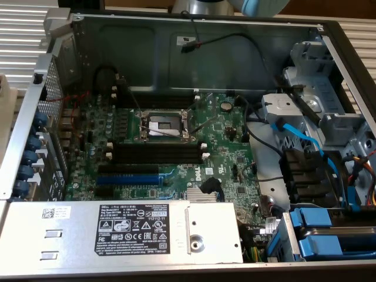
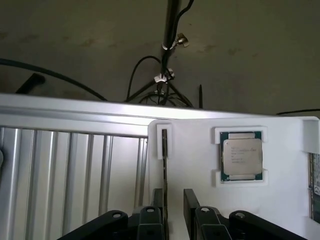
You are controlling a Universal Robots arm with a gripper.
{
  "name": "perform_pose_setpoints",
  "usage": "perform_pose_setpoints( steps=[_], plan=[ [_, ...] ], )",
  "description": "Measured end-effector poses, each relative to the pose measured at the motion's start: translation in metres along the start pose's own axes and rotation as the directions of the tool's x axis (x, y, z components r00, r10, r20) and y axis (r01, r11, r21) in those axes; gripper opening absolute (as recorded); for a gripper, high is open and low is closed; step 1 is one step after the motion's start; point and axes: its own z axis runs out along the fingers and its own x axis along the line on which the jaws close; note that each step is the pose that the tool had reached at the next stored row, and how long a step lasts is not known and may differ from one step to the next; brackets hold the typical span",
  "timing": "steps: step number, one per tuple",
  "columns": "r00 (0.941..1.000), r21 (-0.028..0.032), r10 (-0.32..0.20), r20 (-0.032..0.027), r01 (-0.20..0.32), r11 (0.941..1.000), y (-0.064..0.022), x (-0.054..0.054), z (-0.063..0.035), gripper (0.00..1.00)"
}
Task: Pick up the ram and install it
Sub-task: 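Pick up the ram and move it above insertion slot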
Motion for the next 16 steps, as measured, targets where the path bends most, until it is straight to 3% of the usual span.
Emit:
perform_pose_setpoints(
  steps=[16],
  plan=[
    [1.0,-0.0003,0.0,0.0029,0.0,1.0,0.0,0.0,0.0194,0.31]
  ],
)
